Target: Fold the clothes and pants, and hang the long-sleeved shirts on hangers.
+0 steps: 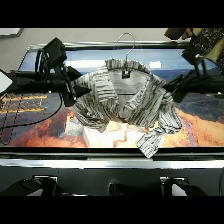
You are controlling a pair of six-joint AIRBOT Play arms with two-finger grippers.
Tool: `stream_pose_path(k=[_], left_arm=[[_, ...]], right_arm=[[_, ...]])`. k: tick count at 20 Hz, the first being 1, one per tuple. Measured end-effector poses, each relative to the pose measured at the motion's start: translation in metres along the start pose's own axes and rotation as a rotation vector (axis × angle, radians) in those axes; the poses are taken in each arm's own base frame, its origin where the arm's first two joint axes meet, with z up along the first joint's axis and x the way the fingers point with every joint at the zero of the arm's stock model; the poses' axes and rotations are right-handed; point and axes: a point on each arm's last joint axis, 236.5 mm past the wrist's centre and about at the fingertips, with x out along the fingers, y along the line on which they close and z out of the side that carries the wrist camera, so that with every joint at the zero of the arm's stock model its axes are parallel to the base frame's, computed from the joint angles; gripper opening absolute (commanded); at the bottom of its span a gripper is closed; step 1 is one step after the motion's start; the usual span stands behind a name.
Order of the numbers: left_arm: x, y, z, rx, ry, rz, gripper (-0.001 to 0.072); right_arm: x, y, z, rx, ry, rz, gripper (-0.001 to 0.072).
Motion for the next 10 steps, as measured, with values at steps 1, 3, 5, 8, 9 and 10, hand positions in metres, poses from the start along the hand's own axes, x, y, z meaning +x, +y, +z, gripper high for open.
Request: stream_pose_path(k=[1, 3, 5, 8, 9, 10], left_arm=[[0.0, 0.003, 0.002, -0.001, -0.007, 0.013, 0.0531], [0.0, 0.012, 0.005, -0.016, -0.021, 0.05, 0.0548], [-0.002, 0.024, 0.008, -0.057, -0.037, 0.1, 0.0548], [-0.006, 0.051, 0.012, -0.159, -0.068, 0.21, 0.0548], [-0.008, 0.06, 0.013, -0.197, -0.081, 0.248, 0.0548], [-0.011, 0.068, 0.014, -0.24, -0.097, 0.283, 0.0548]], right_arm=[[-0.009, 0.003, 0.003, -0.002, 0.003, -0.016, 0.0026], [-0.029, 0.006, 0.006, -0.011, 0.018, -0.069, 0.0026], [-0.05, 0.007, 0.008, -0.02, 0.033, -0.13, 0.0027], [-0.081, 0.01, 0.009, -0.012, 0.057, -0.229, 0.0028], [-0.092, 0.01, 0.008, 0.018, 0.064, -0.27, 0.0028], [-0.103, 0.009, 0.005, 0.061, 0.073, -0.311, 0.0029]])
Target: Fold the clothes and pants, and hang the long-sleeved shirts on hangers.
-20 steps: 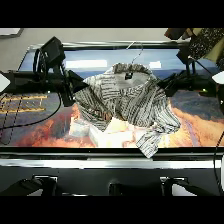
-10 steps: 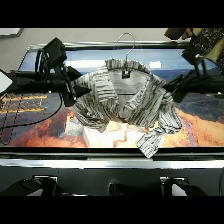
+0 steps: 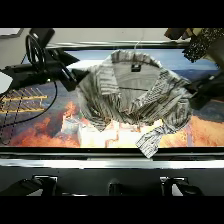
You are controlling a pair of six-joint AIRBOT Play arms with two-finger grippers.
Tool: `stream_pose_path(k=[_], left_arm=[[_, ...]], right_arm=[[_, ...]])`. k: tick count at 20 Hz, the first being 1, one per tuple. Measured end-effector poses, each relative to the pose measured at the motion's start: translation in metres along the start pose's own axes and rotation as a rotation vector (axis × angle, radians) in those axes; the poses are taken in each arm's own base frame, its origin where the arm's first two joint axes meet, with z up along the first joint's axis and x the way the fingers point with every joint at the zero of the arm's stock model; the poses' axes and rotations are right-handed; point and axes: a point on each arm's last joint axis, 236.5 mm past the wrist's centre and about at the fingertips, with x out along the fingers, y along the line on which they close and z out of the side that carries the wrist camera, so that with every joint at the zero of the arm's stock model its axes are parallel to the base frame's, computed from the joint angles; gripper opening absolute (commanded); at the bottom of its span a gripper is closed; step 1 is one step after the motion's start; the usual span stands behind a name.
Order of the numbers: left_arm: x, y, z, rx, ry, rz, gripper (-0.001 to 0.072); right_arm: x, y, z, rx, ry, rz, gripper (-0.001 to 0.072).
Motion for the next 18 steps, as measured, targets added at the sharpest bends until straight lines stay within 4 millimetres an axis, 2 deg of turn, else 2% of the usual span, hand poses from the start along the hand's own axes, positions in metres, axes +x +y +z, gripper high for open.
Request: stream_pose_path(k=[4, 10, 15, 18], left_arm=[[-0.001, 0.021, 0.011, -0.161, -0.055, 0.085, 0.0548], [-0.003, 0.029, 0.016, -0.331, -0.09, 0.112, 0.0547], [-0.003, 0.031, 0.017, -0.419, -0.1, 0.113, 0.0547], [-0.003, 0.031, 0.017, -0.44, -0.101, 0.112, 0.0547]], right_arm=[[-0.045, -0.023, -0.02, 0.22, 0.051, -0.205, 0.0029], [-0.109, -0.049, -0.048, 0.504, 0.068, -0.472, 0.0027], [-0.173, -0.093, -0.067, 0.692, 0.073, -0.778, 0.0027], [-0.192, -0.117, -0.085, 0.747, 0.158, -0.92, 0.0028]])
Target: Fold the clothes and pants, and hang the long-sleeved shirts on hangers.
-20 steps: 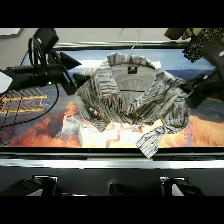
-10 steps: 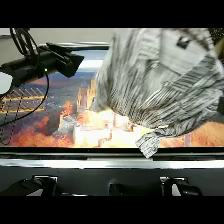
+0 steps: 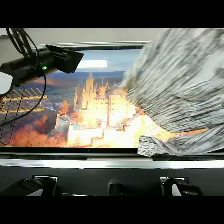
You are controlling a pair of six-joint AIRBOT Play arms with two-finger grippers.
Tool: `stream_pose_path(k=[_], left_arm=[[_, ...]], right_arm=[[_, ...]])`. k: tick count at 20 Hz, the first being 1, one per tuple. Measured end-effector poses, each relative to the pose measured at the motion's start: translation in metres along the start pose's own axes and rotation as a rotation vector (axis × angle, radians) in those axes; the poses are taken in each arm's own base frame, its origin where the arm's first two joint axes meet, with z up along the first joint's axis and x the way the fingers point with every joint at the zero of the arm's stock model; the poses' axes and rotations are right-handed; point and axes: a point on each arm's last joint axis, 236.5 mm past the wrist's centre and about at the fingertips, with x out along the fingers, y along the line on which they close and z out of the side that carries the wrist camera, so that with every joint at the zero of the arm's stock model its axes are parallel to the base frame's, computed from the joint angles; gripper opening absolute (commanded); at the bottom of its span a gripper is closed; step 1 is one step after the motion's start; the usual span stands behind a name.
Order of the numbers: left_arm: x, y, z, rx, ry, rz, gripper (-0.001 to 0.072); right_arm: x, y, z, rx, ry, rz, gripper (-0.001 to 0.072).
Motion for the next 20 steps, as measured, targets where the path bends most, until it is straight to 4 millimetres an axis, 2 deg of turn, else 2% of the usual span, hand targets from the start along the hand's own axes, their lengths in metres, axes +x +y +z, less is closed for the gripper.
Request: stream_pose_path(k=[3, 6, 12, 16, 20], left_arm=[[0.0, 0.0, 0.0, -0.007, 0.0, 0.0, 0.0546], [0.0, 0.0, 0.0, -0.01, 0.0, 0.0, 0.0546], [0.0, 0.0, 0.0, -0.01, 0.0, 0.0, 0.0546], [0.0, 0.0, 0.0, -0.01, 0.0, 0.0, 0.0546], [0.0, 0.0, 0.0, -0.01, 0.001, 0.0, 0.0546]], right_arm=[[0.014, -0.028, 0.005, 0.004, 0.048, -0.166, 0.0028], [0.022, -0.047, 0.019, 0.029, 0.025, -0.283, 0.0028], [0.018, -0.079, 0.048, 0.097, -0.099, -0.43, 0.0027], [0.021, -0.117, 0.049, 0.182, -0.126, -0.522, 0.0028], [0.026, -0.146, 0.044, 0.248, -0.128, -0.581, 0.0028]])
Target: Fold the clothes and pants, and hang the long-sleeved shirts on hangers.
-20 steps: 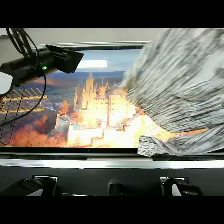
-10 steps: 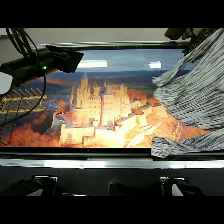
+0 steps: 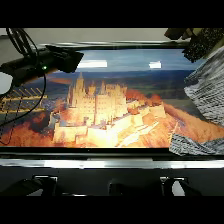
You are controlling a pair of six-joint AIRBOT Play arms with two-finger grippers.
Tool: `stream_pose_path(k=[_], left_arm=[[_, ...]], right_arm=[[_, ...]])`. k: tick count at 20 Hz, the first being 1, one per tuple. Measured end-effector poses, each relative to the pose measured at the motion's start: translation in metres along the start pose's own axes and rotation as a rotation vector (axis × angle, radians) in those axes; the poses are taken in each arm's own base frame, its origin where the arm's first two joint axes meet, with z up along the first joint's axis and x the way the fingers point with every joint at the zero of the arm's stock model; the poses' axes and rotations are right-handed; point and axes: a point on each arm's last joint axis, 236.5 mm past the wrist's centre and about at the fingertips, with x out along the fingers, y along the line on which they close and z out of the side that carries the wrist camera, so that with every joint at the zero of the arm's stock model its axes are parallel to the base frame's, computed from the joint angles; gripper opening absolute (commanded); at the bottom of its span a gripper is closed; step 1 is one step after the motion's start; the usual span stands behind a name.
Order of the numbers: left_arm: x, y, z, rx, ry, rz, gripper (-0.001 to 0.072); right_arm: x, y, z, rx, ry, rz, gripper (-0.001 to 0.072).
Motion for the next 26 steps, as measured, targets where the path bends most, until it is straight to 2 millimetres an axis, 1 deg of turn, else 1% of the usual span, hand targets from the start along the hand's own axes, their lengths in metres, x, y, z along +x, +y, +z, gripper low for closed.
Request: stream_pose_path(k=[4, 7, 9, 11, 13, 16, 17, 19, 22, 24, 26], left_arm=[[0.0, 0.0, 0.0, 0.0, 0.0, 0.0, 0.0546], [0.0, 0.0, 0.0, 0.0, 0.0, 0.0, 0.0546], [0.0, 0.0, 0.0, 0.0, 0.0, 0.0, 0.0546], [0.0, 0.0, 0.0, 0.0, 0.0, 0.0, 0.0546], [0.0, 0.0, 0.0, 0.0, 0.0, 0.0, 0.0546], [0.0, 0.0, 0.0, -0.001, 0.0, 0.0, 0.0546], [0.0, 0.0, 0.0, -0.001, 0.0, 0.0, 0.0546], [0.0, 0.0, 0.0, -0.002, 0.0, -0.001, 0.0546], [0.0, -0.001, -0.002, -0.005, 0.01, -0.004, 0.0546], [0.0, -0.002, -0.007, -0.006, 0.029, -0.01, 0.0546], [0.0, -0.004, -0.011, -0.006, 0.046, -0.015, 0.0546]], right_arm=[[0.011, -0.008, 0.007, 0.063, -0.03, -0.019, 0.0027], [0.02, -0.007, 0.012, 0.069, -0.05, -0.032, 0.0028], [0.024, -0.007, 0.008, 0.064, -0.034, -0.043, 0.0029], [0.024, -0.008, -0.004, 0.078, 0.015, -0.048, 0.0031], [0.018, -0.008, -0.019, 0.102, 0.078, -0.028, 0.003], [-0.001, -0.005, -0.04, 0.136, 0.173, 0.036, 0.003], [-0.009, -0.005, -0.043, 0.15, 0.187, 0.056, 0.0029], [-0.025, -0.016, -0.051, 0.176, 0.213, 0.059, 0.0028], [-0.044, -0.048, -0.07, 0.23, 0.279, -0.034, 0.0028], [-0.052, -0.061, -0.079, 0.257, 0.321, -0.084, 0.0028], [-0.053, -0.066, -0.078, 0.267, 0.349, -0.117, 0.0028]])
